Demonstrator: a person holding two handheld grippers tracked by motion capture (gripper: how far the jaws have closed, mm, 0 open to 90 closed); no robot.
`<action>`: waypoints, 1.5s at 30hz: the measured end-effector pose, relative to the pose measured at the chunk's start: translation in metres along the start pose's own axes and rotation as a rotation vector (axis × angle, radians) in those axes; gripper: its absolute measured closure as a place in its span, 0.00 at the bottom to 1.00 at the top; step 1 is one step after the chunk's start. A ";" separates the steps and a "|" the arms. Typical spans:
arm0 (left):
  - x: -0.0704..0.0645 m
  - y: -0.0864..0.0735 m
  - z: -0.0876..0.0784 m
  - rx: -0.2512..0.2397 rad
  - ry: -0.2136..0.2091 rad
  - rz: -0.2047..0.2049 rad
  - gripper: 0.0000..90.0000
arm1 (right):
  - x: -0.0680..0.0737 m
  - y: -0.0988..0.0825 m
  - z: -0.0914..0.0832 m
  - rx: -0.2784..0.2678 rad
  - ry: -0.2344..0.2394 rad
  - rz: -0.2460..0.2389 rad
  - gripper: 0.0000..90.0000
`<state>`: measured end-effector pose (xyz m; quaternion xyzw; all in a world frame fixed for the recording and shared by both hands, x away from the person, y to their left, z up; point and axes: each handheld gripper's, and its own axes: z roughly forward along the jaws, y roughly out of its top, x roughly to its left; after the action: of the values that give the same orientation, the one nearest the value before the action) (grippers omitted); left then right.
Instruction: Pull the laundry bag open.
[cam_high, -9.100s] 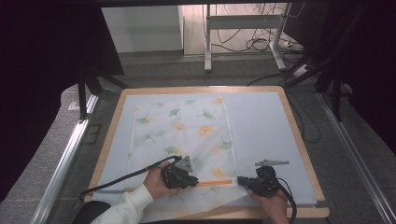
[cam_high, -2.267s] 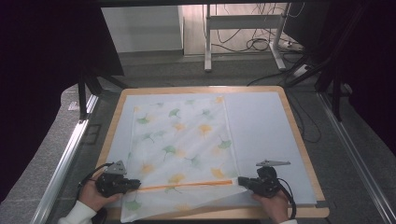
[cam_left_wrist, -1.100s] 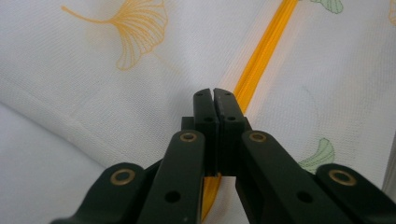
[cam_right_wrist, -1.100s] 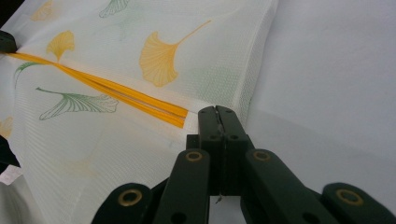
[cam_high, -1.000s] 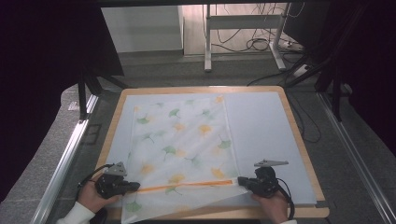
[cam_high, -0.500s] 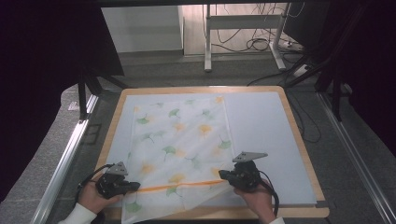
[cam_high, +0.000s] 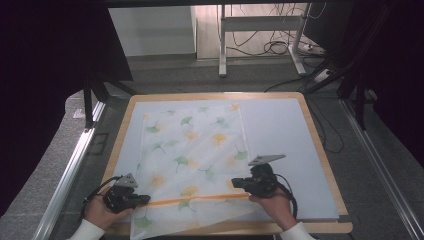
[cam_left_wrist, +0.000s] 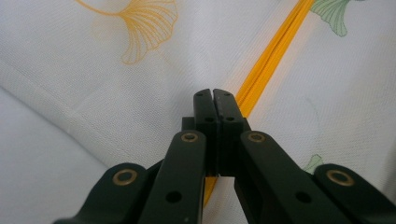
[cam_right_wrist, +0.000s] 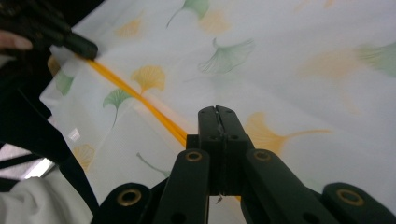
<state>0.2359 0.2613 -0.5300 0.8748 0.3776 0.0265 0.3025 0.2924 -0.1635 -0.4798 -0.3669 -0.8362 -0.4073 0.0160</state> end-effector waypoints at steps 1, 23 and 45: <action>0.000 0.000 0.000 0.000 0.003 0.000 1.00 | 0.002 0.000 0.009 0.020 0.006 -0.009 0.99; -0.002 -0.005 -0.005 0.013 0.029 -0.010 1.00 | -0.012 -0.017 0.046 0.110 -0.075 0.033 1.00; 0.004 -0.023 -0.020 0.000 0.036 -0.048 1.00 | -0.013 -0.021 0.044 0.095 -0.076 0.042 1.00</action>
<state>0.2177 0.2865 -0.5268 0.8648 0.4041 0.0351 0.2960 0.3011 -0.1492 -0.5272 -0.3982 -0.8467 -0.3527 0.0102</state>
